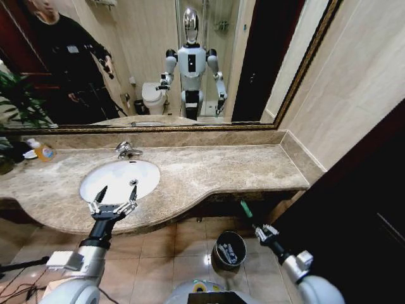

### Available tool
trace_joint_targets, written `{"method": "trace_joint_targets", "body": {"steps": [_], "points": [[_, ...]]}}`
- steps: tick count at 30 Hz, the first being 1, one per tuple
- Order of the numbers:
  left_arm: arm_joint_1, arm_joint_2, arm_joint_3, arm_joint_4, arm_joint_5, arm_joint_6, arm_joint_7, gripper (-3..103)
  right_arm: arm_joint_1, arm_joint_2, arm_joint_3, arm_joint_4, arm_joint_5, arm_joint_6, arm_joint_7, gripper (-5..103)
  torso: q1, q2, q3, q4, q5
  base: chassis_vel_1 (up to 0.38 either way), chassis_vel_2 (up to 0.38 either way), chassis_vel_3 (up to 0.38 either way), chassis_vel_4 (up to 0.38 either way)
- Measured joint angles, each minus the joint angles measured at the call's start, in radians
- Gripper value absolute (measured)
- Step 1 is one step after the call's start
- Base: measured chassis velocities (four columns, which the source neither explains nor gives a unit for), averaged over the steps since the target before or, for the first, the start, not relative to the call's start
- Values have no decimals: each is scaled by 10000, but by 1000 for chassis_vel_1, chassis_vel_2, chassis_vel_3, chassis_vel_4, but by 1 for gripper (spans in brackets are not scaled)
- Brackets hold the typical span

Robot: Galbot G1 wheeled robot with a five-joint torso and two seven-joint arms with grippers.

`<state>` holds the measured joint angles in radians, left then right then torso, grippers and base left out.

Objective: Pick up the trash from the sink and place it in the trash bin.

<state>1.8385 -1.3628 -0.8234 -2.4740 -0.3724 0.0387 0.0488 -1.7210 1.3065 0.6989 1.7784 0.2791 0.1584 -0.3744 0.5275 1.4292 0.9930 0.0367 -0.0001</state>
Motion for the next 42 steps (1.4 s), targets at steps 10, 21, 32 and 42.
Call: {"method": "trace_joint_targets", "body": {"steps": [10,21,32,42], "points": [[0,0,0,0,0,0,0,100,1674,1098,-552,-2603,-1039,429,811,19,1,-1,1,2,-1,0,0,0,0],[0,0,0,0,0,0,0,100,2563,1443,-866,-4920,-1440,1000,1139,19,1,-1,1,1,0,0,0,0,0],[0,0,0,0,0,0,0,100,2918,1395,-1052,-6173,-1392,1535,1381,19,1,-1,1,1,1,0,0,0,0],[0,0,0,0,0,0,0,100,3135,1412,-1197,-7075,-1351,1943,1648,19,1,-1,1,1,0,0,0,0,0]]}}
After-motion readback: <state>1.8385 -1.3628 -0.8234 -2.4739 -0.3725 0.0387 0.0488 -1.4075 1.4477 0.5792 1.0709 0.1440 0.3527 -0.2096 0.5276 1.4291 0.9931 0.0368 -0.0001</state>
